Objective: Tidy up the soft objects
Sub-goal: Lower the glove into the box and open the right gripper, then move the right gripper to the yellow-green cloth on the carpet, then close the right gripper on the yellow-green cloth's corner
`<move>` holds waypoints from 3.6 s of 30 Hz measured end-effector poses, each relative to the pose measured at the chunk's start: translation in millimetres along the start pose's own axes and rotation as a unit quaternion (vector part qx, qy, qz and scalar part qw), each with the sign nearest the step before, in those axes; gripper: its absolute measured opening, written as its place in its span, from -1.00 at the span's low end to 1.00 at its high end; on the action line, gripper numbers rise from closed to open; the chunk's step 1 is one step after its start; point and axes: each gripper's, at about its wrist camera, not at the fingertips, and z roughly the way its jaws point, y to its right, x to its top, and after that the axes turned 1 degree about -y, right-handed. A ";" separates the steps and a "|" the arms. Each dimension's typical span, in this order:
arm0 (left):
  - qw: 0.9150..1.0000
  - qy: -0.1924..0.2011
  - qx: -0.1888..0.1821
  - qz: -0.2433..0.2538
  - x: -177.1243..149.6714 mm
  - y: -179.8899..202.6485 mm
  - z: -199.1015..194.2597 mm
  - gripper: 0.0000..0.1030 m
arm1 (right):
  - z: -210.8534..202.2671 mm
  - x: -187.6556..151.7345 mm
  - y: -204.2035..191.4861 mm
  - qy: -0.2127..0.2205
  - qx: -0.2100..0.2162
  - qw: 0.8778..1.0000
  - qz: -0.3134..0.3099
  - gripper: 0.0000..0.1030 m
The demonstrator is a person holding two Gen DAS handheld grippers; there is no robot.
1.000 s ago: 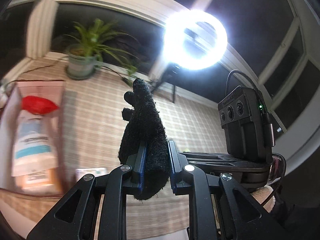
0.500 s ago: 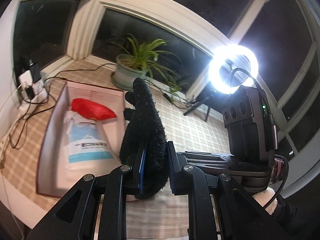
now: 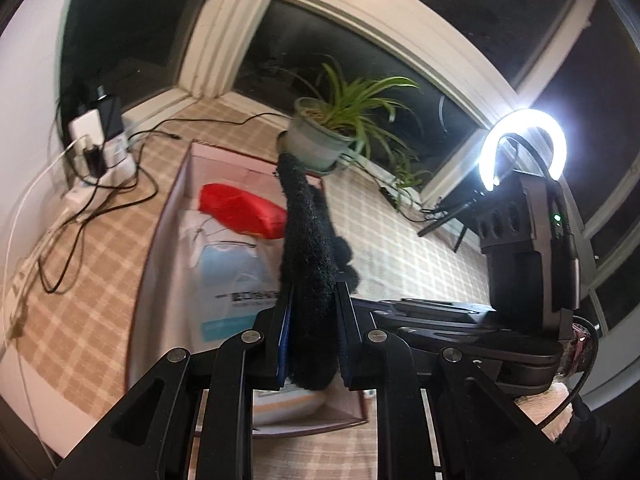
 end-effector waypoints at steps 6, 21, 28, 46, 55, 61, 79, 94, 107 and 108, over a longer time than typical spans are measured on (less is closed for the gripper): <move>0.999 0.003 0.021 -0.028 -1.8 -20.6 -3.3 -0.47 | 5.6 3.8 -0.5 -0.005 -0.007 1.000 -0.002 -0.80; 0.999 0.018 0.033 -0.038 -13.2 -22.5 -18.1 -0.17 | -25.4 -18.4 7.7 0.033 -0.025 0.999 0.001 -0.14; 0.999 0.021 0.021 -0.021 -23.2 7.9 -18.1 -0.16 | -60.3 -54.4 30.9 0.066 -0.029 0.997 0.018 -0.08; 0.999 -0.038 0.001 0.010 -81.7 114.6 39.9 0.03 | -205.0 -167.9 169.4 0.135 -0.167 0.974 0.074 0.37; 0.995 -0.091 -0.011 0.043 -115.7 169.0 90.1 0.12 | -253.0 -224.4 235.9 0.116 -0.242 0.958 0.104 0.40; 0.991 -0.109 -0.005 0.082 -123.1 198.0 121.1 0.12 | -258.6 -244.7 266.7 0.097 -0.262 0.951 0.132 0.40; 0.974 -0.160 -0.018 0.157 -125.8 245.7 205.9 0.12 | -222.2 -275.9 302.6 0.022 -0.277 0.946 0.167 0.40; 0.973 -0.163 -0.018 0.162 -122.3 245.0 217.6 0.12 | -226.4 -281.4 322.3 -0.009 -0.327 0.931 0.159 0.04; 0.972 -0.165 -0.015 0.168 -120.6 248.3 228.4 0.19 | -217.0 -261.9 321.4 -0.007 -0.326 0.936 0.130 -0.86; 0.972 -0.164 -0.014 0.169 -120.2 249.1 229.7 0.19 | -217.7 -259.6 323.8 -0.005 -0.324 0.937 0.134 -0.86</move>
